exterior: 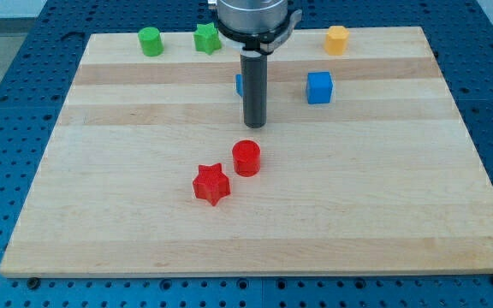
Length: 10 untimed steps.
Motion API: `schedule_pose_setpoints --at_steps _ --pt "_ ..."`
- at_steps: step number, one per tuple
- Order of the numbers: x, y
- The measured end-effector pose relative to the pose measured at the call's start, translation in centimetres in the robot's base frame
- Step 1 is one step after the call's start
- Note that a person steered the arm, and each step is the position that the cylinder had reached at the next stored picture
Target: Push the red circle towards left
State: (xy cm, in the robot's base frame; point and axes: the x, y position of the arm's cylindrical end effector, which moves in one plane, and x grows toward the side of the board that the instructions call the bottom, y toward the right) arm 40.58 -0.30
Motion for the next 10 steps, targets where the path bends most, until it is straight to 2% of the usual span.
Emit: schedule_pose_setpoints --at_steps 4,8,10 --pt "2.2 1.3" --pt "7.5 1.6" --pt "11.5 1.4"
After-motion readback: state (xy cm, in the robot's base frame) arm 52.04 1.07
